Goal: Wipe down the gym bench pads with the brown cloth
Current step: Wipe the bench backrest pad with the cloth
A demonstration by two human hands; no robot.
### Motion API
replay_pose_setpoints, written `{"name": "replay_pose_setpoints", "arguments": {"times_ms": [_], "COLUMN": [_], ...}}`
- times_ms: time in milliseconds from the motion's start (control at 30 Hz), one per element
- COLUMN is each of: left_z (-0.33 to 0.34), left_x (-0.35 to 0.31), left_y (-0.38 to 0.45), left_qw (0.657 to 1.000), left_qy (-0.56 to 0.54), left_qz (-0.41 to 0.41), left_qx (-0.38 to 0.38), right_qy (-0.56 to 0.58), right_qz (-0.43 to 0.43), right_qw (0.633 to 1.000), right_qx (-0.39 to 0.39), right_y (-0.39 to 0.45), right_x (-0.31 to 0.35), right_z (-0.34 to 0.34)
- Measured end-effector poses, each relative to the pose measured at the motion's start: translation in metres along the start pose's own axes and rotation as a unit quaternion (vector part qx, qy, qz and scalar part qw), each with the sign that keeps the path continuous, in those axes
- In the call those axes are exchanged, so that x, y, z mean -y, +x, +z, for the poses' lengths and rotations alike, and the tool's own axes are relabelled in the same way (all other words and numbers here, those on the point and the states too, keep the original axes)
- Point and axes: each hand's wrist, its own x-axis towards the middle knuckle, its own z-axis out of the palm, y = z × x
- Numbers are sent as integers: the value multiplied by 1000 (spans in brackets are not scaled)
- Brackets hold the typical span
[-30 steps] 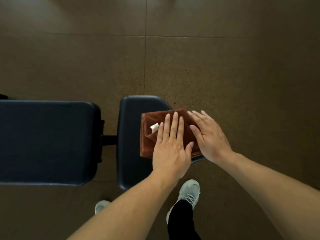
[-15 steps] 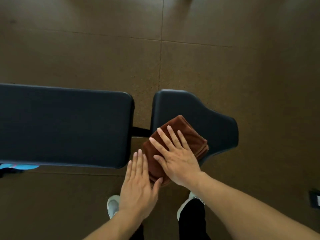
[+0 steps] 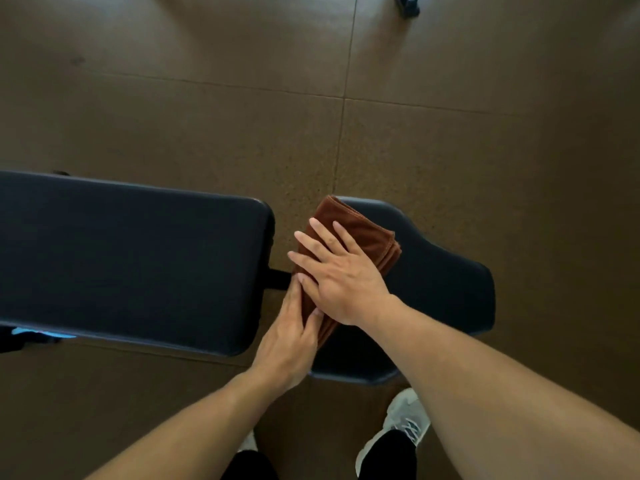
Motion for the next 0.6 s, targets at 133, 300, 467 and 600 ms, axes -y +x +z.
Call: {"name": "replay_pose_setpoints", "arguments": {"times_ms": [133, 300, 467, 600], "left_z": [-5, -6, 20, 56], "left_x": [-14, -54, -88, -110], "left_y": [38, 79, 89, 83], "left_qw": [996, 991, 933, 900], "left_qy": [71, 103, 329, 406], "left_qz": [-9, 17, 78, 127], "left_qx": [-44, -87, -126, -96], "right_qy": [7, 67, 186, 228], "right_qz": [-3, 80, 184, 230], "right_qw": [1000, 994, 965, 946], "right_qx": [-13, -38, 0, 24], "right_y": [23, 30, -10, -64], "right_x": [-28, -70, -108, -128], "right_z": [-14, -30, -31, -33]}}
